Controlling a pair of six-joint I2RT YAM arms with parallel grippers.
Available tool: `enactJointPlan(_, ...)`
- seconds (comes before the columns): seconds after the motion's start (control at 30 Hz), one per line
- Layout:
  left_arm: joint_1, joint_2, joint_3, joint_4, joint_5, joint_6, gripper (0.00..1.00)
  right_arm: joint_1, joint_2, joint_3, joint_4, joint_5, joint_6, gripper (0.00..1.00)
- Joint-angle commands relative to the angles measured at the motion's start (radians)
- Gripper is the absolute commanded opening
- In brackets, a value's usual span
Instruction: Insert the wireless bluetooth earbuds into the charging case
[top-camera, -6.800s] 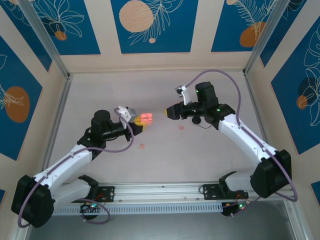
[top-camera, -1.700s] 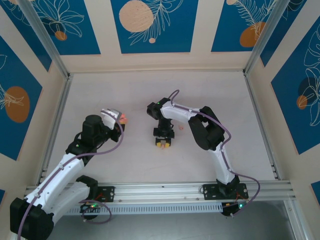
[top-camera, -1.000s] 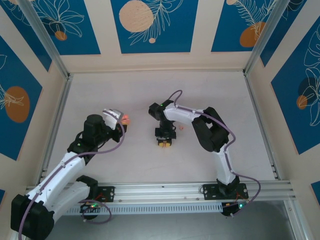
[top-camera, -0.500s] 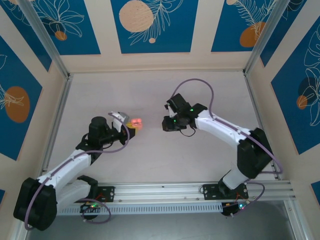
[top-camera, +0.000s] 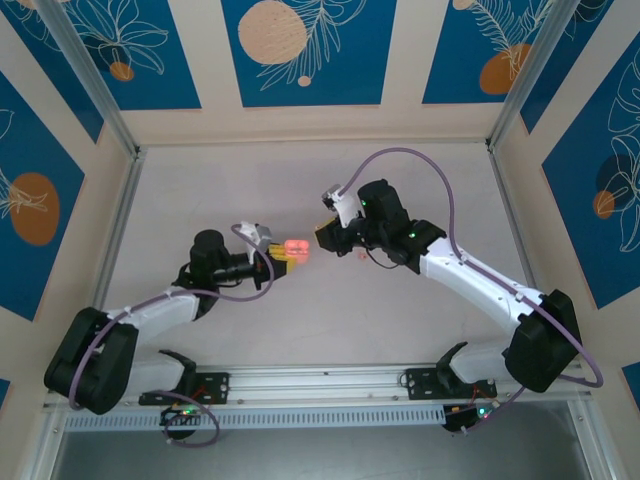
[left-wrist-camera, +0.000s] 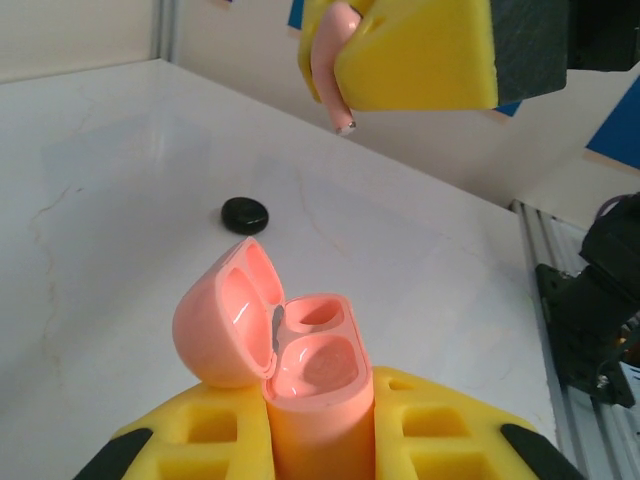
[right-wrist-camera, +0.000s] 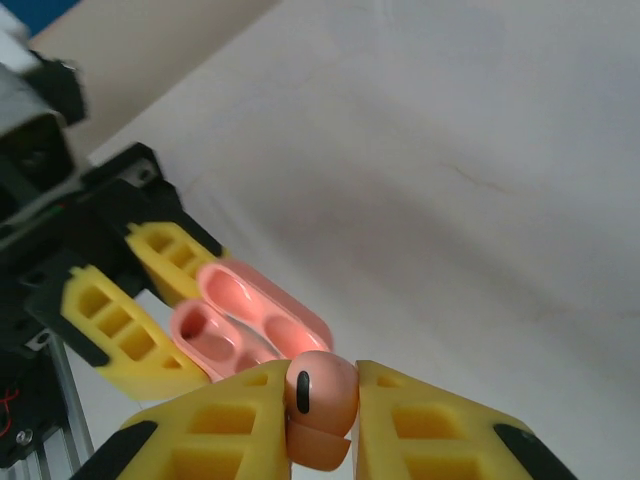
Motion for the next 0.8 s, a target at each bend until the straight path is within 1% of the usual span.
enactJointPlan(0.0, -0.009, 0.023, 0.038, 0.154, 0.098, -0.041, 0.16, 0.030, -0.020, -0.016, 0.068, -0.054, -0.092, 0.19)
enactJointPlan(0.27, -0.009, 0.057, 0.042, 0.281, 0.128, -0.107, 0.16, 0.063, -0.012, -0.017, 0.099, -0.065, -0.119, 0.20)
enactJointPlan(0.57, -0.010, 0.047, 0.046, 0.297, 0.134, -0.115, 0.16, 0.103, 0.007, 0.011, 0.068, -0.070, -0.160, 0.19)
enactJointPlan(0.77, -0.009, 0.042, 0.047, 0.310, 0.142, -0.128, 0.16, 0.118, 0.028, 0.023, 0.081, -0.058, -0.169, 0.20)
